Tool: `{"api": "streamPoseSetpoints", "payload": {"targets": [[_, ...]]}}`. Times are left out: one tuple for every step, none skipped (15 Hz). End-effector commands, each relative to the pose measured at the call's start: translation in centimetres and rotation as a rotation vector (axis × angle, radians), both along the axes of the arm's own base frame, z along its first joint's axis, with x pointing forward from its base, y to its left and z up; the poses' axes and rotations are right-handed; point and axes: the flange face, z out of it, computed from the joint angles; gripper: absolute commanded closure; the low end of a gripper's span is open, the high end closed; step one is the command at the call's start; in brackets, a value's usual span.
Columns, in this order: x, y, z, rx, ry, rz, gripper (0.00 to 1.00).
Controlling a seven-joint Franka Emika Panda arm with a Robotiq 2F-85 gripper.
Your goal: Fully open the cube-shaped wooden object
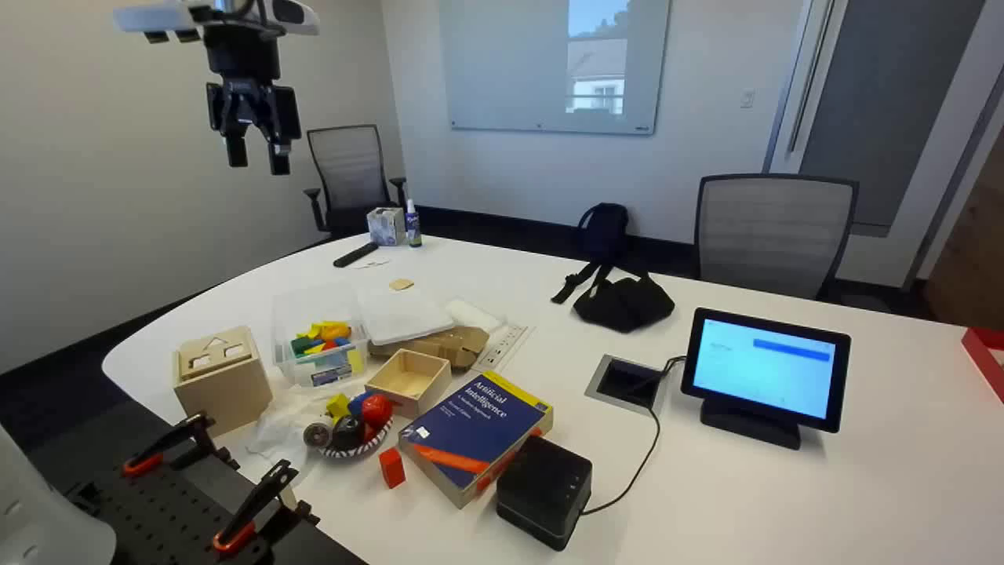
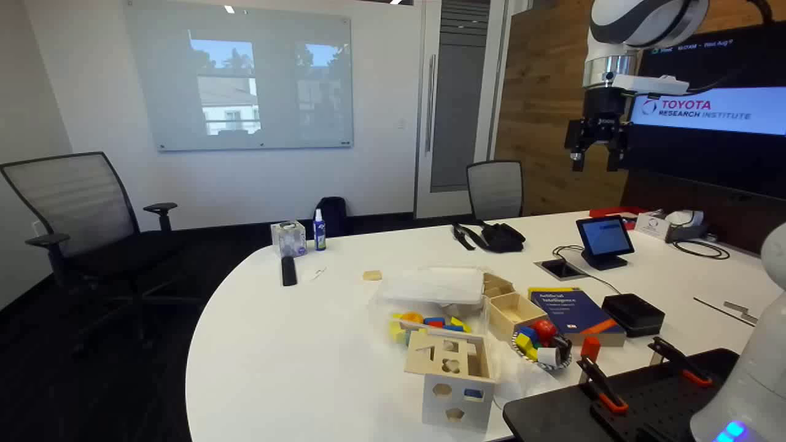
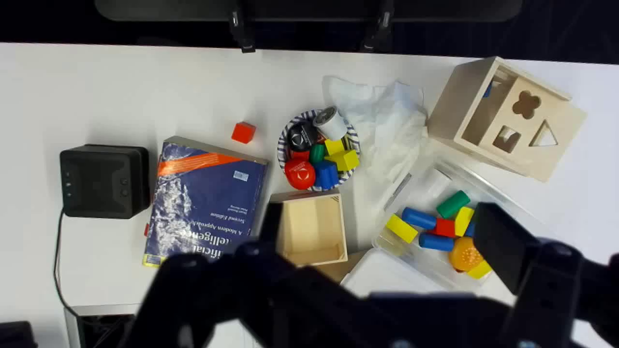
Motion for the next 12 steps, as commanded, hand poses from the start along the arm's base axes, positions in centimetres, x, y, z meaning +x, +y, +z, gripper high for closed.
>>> {"api": "streamPoseSetpoints", "payload": {"targets": [[0.0, 0.0, 0.1, 0.000, 0.001, 0.000, 0.00], [0.0, 0.0, 0.1, 0.000, 0.001, 0.000, 0.00], [0.0, 0.0, 0.1, 0.000, 0.001, 0.000, 0.00], [0.0, 0.0, 0.1, 0.000, 0.001, 0.000, 0.00], [0.0, 0.0, 0.1, 0.000, 0.001, 0.000, 0.00], [0.0, 0.0, 0.1, 0.000, 0.001, 0.000, 0.00], [0.8, -0.3, 0.0, -0.002, 0.008, 0.020, 0.00], [1.8, -0.3, -0.1, -0.009, 0.020, 0.059, 0.00], [2.6, -0.1, -0.3, -0.014, 0.030, 0.101, 0.00], [3.9, 0.3, -0.6, -0.015, 0.042, 0.166, 0.00], [4.9, 0.7, -1.0, -0.014, 0.054, 0.226, 0.00], [6.2, 1.2, -1.4, -0.008, 0.063, 0.279, 0.00]]}}
